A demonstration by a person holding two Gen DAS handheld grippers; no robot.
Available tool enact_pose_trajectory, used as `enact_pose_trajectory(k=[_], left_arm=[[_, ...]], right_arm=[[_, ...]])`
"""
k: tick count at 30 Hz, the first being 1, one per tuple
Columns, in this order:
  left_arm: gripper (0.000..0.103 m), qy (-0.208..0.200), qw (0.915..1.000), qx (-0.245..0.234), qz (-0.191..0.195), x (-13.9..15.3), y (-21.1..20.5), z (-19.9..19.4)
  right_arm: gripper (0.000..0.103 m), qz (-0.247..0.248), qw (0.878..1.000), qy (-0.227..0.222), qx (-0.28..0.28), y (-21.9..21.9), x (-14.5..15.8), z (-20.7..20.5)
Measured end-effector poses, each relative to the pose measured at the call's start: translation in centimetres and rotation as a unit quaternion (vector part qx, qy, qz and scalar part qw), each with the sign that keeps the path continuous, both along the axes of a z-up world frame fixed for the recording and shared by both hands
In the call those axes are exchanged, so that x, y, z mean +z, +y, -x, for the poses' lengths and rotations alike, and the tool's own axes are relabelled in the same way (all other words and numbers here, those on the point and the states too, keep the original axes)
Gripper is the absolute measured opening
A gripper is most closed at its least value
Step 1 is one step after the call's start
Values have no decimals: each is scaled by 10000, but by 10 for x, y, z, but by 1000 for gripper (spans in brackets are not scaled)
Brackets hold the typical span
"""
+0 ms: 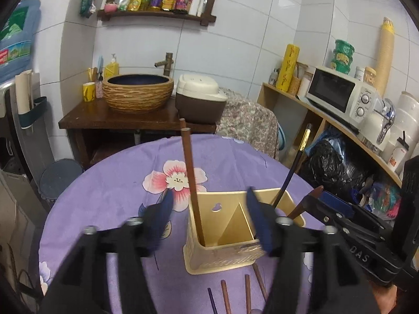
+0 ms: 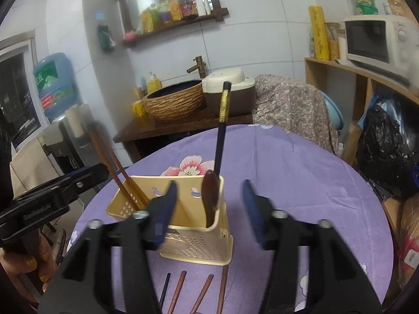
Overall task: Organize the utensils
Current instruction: 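Drop the chopstick and spoon into the holder by opening both tools, then grasp a black chopstick with the left tool while the right tool grasps a wooden chopstick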
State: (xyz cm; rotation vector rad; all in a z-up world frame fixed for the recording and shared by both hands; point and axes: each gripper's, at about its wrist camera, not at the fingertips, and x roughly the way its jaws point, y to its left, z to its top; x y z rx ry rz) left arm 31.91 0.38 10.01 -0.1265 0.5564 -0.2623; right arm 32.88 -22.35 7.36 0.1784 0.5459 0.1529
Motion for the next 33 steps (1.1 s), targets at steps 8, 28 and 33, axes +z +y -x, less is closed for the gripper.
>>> enact_pose_trajectory(k=[8, 28, 33], left_arm=[[94, 26, 10000, 14, -69, -19, 17, 50], [86, 1013, 9919, 150, -751, -129, 22, 149], [70, 1166, 9896, 56, -838, -141, 16, 149]], right_arm=[[86, 74, 9998, -171, 51, -8, -12, 60], [86, 1090, 9867, 1187, -195, 3, -126, 167], [86, 1012, 9860, 1318, -122, 5, -132, 161]])
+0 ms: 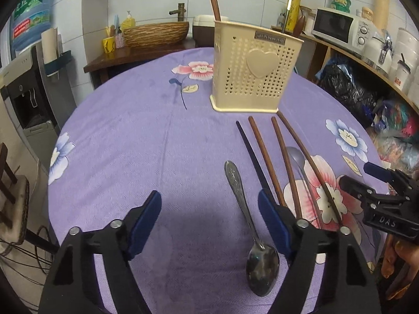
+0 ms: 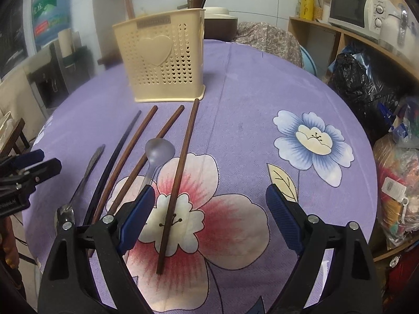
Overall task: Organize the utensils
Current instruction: 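Grasp a black chopstick with the left tool while the right tool grasps a wooden chopstick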
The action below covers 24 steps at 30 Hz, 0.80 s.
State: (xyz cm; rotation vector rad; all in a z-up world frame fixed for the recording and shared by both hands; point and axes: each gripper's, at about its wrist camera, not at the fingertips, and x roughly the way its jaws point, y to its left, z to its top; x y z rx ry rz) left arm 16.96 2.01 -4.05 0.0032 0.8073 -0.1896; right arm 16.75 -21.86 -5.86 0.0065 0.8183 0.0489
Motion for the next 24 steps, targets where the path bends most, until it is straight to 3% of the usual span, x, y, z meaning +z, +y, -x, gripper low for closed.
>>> enact_pose_trajectory(k=[10, 18, 24], left_arm=[[54, 229, 9991, -356, -32, -8, -20, -21], [33, 541, 9963, -629, -201, -6, -48, -79], [27, 768, 9945, -640, -315, -15, -63, -107]], right_arm=[[82, -14, 10000, 84, 51, 2, 1, -14], [82, -83, 9999, 90, 48, 3, 1, -13], [82, -57, 9999, 92, 44, -1, 1, -14]])
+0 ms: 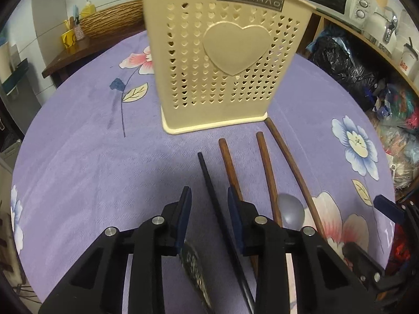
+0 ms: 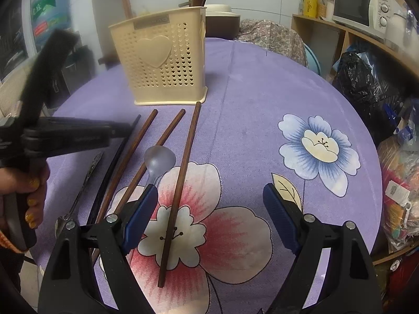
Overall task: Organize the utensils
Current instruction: 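Grasp a black chopstick with the left tool while the right tool grasps a wooden chopstick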
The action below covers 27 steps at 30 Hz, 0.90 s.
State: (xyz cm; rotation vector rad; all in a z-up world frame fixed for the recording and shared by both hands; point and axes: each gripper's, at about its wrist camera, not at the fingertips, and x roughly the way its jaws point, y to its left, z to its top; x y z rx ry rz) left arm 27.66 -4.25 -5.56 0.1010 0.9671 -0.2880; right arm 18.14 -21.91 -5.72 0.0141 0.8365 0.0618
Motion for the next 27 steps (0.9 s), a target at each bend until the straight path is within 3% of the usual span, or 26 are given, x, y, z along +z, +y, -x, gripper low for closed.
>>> enact_pose_trajectory(k=[5, 9, 17, 27], left_arm=[[16, 47, 9998, 9, -191, -8, -5, -10], [11, 68, 9999, -13, -123, -8, 2, -8], [10, 179, 9998, 94, 73, -7, 12, -10], [10, 174, 9997, 134, 83, -7, 10, -17]], right_arm=[[82, 38, 10000, -33, 16, 0, 2, -1], [81, 44, 9999, -43, 103, 0, 7, -11], [50, -457, 9979, 390, 236, -1, -1, -76], [34, -116, 9975, 656, 240, 22, -22, -133]])
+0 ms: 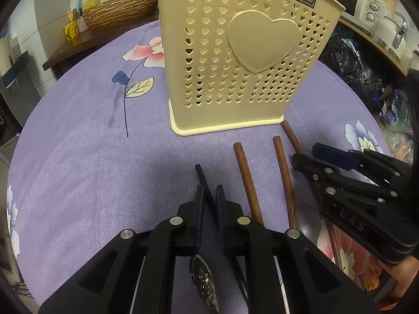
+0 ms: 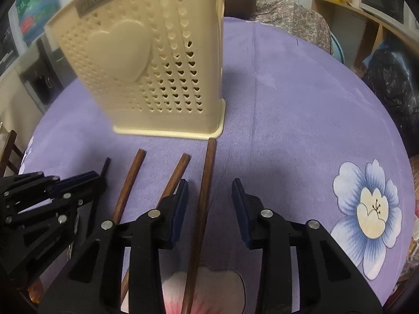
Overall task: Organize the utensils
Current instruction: 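Grasp a black chopstick with the left tool while the right tool grasps a wooden chopstick, then lift both chopsticks and lower them into the cream holder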
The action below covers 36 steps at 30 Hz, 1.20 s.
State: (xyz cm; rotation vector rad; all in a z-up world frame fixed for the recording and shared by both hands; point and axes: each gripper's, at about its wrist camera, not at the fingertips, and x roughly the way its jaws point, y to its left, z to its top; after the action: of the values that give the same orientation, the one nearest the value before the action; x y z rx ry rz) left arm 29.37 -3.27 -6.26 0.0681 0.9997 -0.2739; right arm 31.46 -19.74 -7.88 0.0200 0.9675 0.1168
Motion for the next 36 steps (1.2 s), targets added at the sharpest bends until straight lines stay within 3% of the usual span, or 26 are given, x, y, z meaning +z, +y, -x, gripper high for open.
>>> enact_pose_trajectory(k=[4, 9, 14, 19, 26, 32, 36], left_arm=[[10, -54, 10000, -16, -69, 0, -4, -3], [10, -101, 9998, -43, -142, 0, -9, -4], [8, -202, 9997, -27, -153, -1, -14, -3], [7, -223, 9996, -19, 157, 3, -13, 2], [7, -746, 9937, -50, 831, 52, 9, 34], [6, -1442, 9800, -327, 1332, 110, 30, 86], [6, -1804, 9722, -439, 1428, 136, 41, 111]], right_arm=[[30, 198, 9998, -5, 35, 6, -1, -9], [12, 176, 9998, -6, -67, 5, -4, -19], [9, -18, 10000, -18, -59, 1, -8, -14], [8, -367, 9992, -159, -39, -11, -1, 2], [8, -813, 9933, -813, 74, -32, 46, 50], [8, -1089, 9825, -1510, 101, -59, 103, 102], [8, -1104, 9766, -1838, 162, -72, 133, 133]])
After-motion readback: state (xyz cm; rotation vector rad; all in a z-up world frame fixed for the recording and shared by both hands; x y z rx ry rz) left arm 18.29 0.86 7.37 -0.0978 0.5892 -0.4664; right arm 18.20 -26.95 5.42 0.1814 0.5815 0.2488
